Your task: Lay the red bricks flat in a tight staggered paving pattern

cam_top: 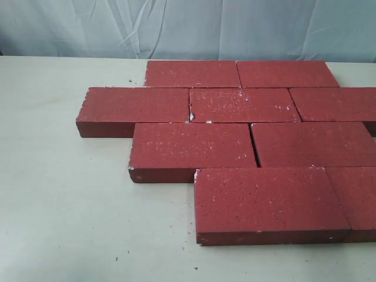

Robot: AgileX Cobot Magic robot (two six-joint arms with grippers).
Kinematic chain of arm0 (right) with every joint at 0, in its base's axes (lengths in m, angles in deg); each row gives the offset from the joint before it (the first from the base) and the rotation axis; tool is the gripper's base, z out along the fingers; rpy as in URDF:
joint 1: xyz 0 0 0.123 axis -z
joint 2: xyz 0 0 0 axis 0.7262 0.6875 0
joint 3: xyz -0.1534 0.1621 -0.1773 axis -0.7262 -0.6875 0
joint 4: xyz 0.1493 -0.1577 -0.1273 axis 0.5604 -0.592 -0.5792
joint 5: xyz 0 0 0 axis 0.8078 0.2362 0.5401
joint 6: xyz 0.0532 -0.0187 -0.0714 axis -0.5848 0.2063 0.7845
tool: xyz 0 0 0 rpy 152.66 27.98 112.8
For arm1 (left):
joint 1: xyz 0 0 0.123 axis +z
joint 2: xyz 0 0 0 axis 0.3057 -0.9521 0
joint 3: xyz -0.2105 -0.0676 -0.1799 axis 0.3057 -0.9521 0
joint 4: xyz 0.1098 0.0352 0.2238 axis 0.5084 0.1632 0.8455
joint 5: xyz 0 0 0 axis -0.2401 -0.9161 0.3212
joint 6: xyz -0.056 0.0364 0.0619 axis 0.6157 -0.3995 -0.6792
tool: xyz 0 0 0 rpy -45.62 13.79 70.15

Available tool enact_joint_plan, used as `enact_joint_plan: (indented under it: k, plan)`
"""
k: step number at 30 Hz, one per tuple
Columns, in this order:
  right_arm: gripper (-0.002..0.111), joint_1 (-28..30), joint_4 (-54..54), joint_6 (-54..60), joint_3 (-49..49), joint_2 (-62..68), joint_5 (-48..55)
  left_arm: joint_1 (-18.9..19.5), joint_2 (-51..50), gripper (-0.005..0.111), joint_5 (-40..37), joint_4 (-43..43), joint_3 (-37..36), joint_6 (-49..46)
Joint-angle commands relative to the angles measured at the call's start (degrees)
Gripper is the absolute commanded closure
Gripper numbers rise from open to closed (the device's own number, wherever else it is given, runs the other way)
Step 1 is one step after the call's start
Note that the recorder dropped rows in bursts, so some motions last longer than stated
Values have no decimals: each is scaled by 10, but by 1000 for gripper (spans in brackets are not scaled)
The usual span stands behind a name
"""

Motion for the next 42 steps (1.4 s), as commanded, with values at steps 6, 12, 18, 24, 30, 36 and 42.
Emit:
enact_joint_plan:
  k: [6,12,18,24,30,36,42]
  plan:
    - [109,2,0,-1,-1,-3,-6,1,3,107,2,-3,-3,4]
    - [109,2,0,-1,-1,-3,-6,1,3,107,0,-3,-3,4]
    - [109,2,0,-1,-1,-3,-6,1,3,107,0,-3,-3,4]
    - [109,9,0,-1,-2,-11,1,1,3,107,0,-3,-3,4]
    - [109,29,0,-1,-36,-51,4,1,3,107,0,-3,-3,4]
    - [109,36,-2,-2,-79,-104,4,1,3,107,0,-3,-3,4]
    - [109,71,5,-2,-121,-151,5,1,3,107,0,-3,-3,4]
